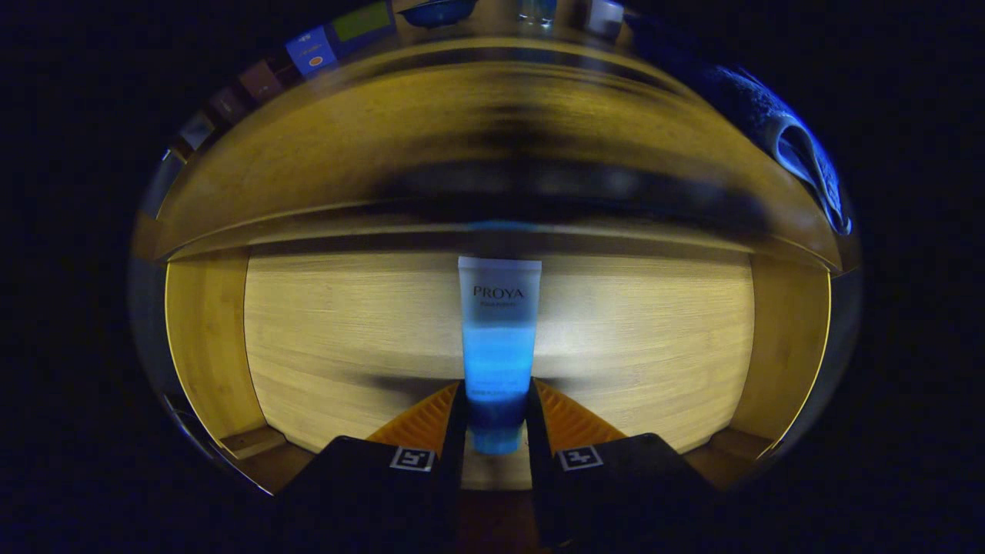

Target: Pull open the drawer, take out the items inside it, and place them on the countertop above the cabinet.

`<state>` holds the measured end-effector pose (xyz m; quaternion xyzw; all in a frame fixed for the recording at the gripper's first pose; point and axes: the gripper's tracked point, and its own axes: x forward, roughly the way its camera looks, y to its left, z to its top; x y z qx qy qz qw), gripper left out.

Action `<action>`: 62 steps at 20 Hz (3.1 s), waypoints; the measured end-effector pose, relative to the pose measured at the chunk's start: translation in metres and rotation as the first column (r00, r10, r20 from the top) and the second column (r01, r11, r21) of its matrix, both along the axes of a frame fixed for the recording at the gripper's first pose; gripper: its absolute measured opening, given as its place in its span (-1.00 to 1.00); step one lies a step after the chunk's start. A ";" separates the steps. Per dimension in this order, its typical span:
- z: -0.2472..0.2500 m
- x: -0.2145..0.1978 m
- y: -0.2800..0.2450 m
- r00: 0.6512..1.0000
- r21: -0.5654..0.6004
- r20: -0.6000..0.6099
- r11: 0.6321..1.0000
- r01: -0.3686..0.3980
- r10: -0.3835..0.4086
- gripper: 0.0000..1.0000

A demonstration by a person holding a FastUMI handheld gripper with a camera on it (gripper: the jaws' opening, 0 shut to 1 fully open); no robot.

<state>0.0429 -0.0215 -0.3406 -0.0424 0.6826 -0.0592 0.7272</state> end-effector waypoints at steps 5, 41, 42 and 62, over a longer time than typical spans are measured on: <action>0.004 -0.001 0.004 1.000 0.039 0.029 0.999 0.009 -0.010 -0.13; 0.078 0.241 -0.020 0.932 0.055 0.362 0.997 -0.053 0.030 0.49; 0.081 0.239 -0.021 0.931 0.054 0.362 0.997 -0.054 0.030 0.76; 0.234 0.068 0.002 0.518 0.019 0.853 0.988 -0.151 0.063 1.00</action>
